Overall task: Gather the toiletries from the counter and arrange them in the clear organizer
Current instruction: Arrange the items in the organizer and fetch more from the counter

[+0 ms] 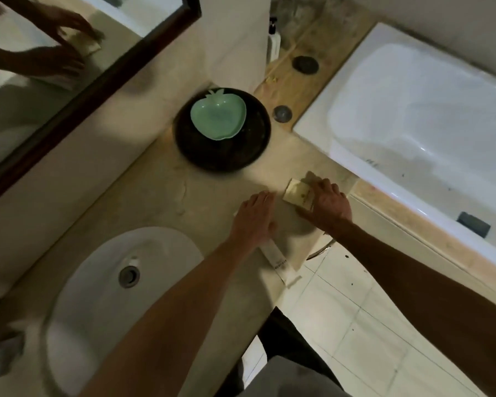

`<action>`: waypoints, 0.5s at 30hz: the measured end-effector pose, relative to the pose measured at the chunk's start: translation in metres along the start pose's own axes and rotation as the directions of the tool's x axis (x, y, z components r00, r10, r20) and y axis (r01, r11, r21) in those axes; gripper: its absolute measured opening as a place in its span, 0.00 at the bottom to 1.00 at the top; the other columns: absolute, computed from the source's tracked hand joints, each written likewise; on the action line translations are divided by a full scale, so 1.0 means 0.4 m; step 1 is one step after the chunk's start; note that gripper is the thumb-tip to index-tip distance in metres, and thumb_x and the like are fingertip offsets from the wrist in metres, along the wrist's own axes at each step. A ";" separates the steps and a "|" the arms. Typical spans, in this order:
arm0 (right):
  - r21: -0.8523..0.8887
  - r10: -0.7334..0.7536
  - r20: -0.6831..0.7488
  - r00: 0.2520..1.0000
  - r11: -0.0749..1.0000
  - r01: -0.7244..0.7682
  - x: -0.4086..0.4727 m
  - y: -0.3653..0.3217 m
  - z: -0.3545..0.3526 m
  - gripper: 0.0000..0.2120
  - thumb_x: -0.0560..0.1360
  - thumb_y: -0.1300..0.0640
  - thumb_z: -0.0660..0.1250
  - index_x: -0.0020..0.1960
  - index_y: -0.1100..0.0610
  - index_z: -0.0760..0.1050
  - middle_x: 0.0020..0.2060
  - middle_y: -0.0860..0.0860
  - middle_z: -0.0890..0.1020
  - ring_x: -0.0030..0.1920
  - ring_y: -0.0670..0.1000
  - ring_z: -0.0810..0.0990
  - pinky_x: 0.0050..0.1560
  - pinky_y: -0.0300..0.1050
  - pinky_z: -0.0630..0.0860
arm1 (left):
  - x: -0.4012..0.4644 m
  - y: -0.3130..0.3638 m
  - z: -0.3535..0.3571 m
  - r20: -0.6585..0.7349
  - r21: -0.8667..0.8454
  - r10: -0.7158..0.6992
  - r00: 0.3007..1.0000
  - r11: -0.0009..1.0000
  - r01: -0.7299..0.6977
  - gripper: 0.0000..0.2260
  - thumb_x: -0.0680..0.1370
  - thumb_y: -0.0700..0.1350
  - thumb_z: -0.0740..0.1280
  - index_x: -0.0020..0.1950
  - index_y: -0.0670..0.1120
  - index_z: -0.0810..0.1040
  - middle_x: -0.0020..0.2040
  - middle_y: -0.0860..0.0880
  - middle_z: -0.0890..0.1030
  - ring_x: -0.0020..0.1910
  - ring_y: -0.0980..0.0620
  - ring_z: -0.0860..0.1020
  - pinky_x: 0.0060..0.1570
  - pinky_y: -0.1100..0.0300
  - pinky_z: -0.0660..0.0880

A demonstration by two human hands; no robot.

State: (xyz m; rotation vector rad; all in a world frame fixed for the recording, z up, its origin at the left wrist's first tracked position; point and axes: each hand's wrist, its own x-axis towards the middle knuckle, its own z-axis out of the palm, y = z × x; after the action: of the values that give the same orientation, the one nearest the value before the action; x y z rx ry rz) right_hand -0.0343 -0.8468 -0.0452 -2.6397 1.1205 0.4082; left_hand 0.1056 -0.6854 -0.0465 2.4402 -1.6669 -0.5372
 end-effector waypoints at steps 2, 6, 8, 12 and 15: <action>0.018 0.055 -0.024 0.998 0.998 -0.055 -0.009 -0.037 0.016 0.42 0.71 0.33 0.66 0.74 0.61 0.63 0.57 0.60 0.75 0.52 0.61 0.78 0.49 0.54 0.77 | -0.006 -0.006 0.020 0.006 -0.012 0.005 1.000 1.000 -0.005 0.31 0.72 0.48 0.67 0.73 0.44 0.63 0.70 0.43 0.69 0.67 0.44 0.68 0.63 0.49 0.69; 0.113 0.069 -0.100 0.993 0.992 -0.058 -0.043 -0.126 0.030 0.41 0.77 0.34 0.57 0.73 0.68 0.63 0.46 0.62 0.81 0.40 0.61 0.82 0.35 0.49 0.74 | -0.015 -0.032 0.040 -0.081 -0.025 -0.058 0.995 0.998 0.056 0.26 0.74 0.48 0.65 0.70 0.42 0.68 0.69 0.42 0.71 0.67 0.44 0.69 0.64 0.50 0.68; 0.130 0.093 -0.063 0.994 0.988 -0.084 -0.039 -0.127 0.018 0.32 0.81 0.41 0.55 0.73 0.64 0.60 0.46 0.59 0.82 0.41 0.60 0.82 0.36 0.48 0.69 | -0.015 -0.034 0.033 -0.117 -0.042 -0.087 0.989 0.996 0.083 0.26 0.75 0.51 0.65 0.69 0.42 0.68 0.68 0.42 0.71 0.66 0.43 0.70 0.63 0.49 0.68; 0.133 0.024 -0.111 0.994 0.991 -0.009 -0.036 -0.089 -0.006 0.19 0.81 0.50 0.57 0.68 0.59 0.64 0.46 0.56 0.81 0.40 0.59 0.82 0.35 0.48 0.72 | 0.021 0.009 0.031 -0.098 -0.059 -0.148 0.984 0.988 0.143 0.39 0.69 0.69 0.64 0.68 0.41 0.67 0.64 0.42 0.74 0.60 0.42 0.72 0.57 0.48 0.71; 0.099 -0.023 -0.217 0.976 0.994 0.046 -0.053 -0.058 -0.023 0.19 0.79 0.53 0.60 0.68 0.56 0.68 0.52 0.55 0.81 0.47 0.58 0.81 0.42 0.51 0.77 | 0.054 0.062 0.054 -0.043 -0.028 -0.094 0.995 0.995 0.093 0.42 0.67 0.63 0.71 0.72 0.39 0.64 0.64 0.40 0.73 0.59 0.42 0.72 0.55 0.48 0.72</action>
State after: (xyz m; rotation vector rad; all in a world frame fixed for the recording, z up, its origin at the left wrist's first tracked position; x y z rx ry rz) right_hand -0.0299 -0.8201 -0.0268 -2.6557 1.1220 0.0548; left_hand 0.0831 -0.7128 -0.0634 2.5025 -1.5264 -0.5094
